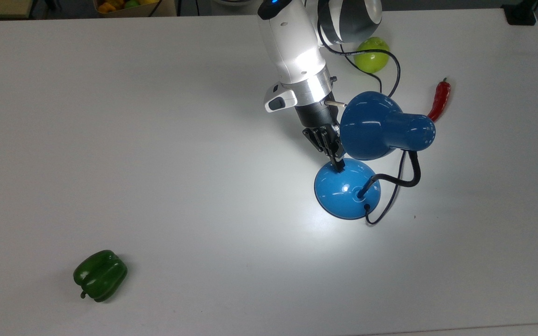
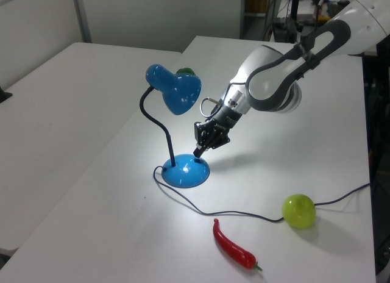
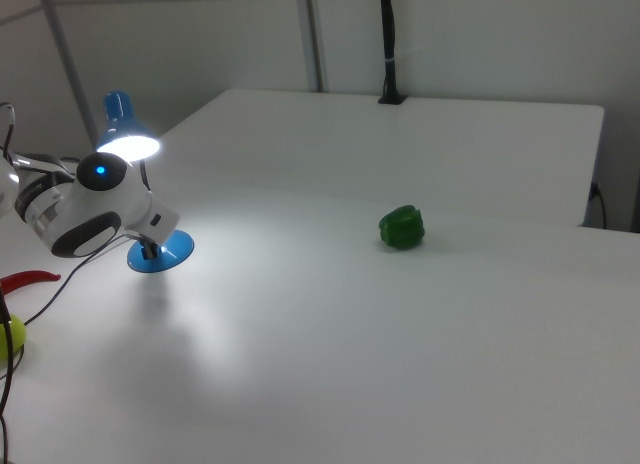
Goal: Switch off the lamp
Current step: 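Press down on the lamp base switch with the gripper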
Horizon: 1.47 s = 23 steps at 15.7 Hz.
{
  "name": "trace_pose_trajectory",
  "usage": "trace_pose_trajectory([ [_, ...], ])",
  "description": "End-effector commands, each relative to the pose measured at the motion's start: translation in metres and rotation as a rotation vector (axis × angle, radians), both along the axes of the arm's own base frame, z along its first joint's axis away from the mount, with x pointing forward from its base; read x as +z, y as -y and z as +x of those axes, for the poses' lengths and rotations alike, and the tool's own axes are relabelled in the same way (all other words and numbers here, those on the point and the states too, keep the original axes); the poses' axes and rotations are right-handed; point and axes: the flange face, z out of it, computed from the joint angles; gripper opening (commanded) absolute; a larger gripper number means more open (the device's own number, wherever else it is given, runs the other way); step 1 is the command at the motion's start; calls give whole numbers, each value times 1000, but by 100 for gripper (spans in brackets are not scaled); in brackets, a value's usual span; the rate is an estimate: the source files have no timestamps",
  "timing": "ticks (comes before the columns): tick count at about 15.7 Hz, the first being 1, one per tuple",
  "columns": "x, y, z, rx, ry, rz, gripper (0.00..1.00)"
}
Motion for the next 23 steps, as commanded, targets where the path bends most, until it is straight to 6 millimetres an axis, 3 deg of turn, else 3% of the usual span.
trace_pose_trajectory([
  [1, -1, -6, 3, -11, 12, 11, 0],
  [23, -13, -6, 1, 4, -8, -2, 0],
])
